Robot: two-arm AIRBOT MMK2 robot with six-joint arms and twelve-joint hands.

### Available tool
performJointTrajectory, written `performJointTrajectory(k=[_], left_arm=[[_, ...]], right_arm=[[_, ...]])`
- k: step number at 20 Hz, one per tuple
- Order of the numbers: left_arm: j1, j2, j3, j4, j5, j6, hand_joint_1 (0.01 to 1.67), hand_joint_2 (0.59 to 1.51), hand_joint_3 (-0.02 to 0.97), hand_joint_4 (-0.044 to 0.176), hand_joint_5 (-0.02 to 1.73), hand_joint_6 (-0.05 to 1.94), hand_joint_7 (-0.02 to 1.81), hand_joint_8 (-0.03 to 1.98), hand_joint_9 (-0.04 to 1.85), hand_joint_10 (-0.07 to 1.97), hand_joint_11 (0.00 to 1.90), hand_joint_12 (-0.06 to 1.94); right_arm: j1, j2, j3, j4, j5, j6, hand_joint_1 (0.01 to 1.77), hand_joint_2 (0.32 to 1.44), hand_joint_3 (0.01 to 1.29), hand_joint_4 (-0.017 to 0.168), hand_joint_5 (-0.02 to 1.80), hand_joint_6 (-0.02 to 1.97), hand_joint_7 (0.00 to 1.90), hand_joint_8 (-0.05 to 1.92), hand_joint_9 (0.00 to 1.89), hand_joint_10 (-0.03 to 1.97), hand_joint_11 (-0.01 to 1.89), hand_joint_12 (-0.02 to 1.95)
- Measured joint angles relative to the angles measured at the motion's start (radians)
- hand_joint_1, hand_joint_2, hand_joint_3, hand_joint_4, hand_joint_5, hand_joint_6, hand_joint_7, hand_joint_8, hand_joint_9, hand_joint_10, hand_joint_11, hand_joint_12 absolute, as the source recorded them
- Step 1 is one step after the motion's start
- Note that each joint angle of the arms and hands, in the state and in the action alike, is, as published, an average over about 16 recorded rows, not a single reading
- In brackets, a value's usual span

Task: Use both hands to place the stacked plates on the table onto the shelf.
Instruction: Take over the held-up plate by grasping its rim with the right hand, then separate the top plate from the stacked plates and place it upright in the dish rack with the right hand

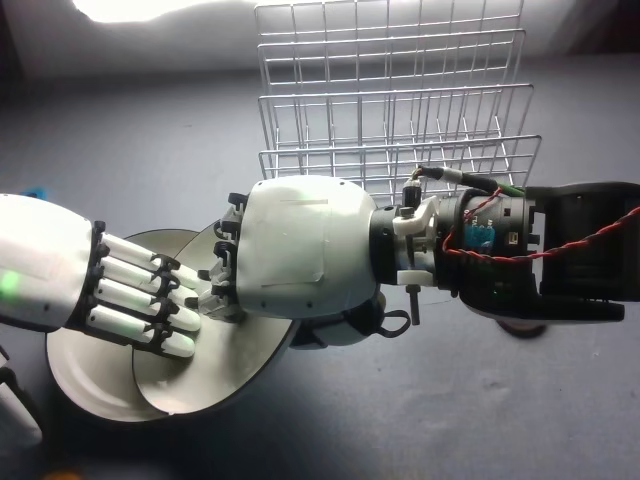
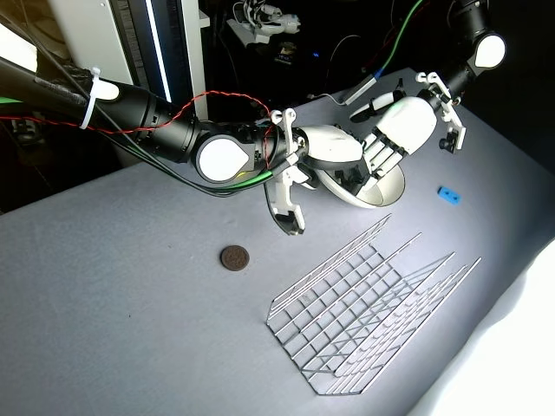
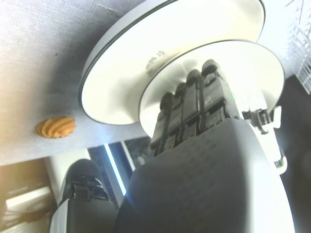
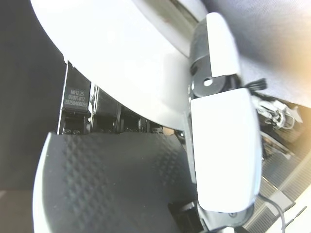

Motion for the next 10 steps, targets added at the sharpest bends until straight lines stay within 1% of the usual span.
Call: performJointTrajectory(k=[5,10], left_arm=[[-0.049,0.021,0.016,-0.018,-0.004,-0.038,0.02,1.105,0.012,0.002,0.02,0.01,0.01,-0.01,0.01,0.01,0.01,-0.01],[-0.119,0.058,0.038,-0.017,-0.010,-0.096,0.02,1.114,0.013,0.003,0.02,0.01,0.02,-0.01,0.01,0.01,0.01,-0.01]], right_arm=[[0.005,0.001,-0.001,-0.001,0.013,0.004,1.09,1.02,0.01,-0.002,0.77,0.80,0.93,0.58,1.15,0.19,0.89,1.07],[0.025,0.018,-0.020,0.002,0.008,0.020,1.10,1.01,0.01,0.006,0.81,0.83,0.97,0.66,1.21,0.19,0.93,1.06]])
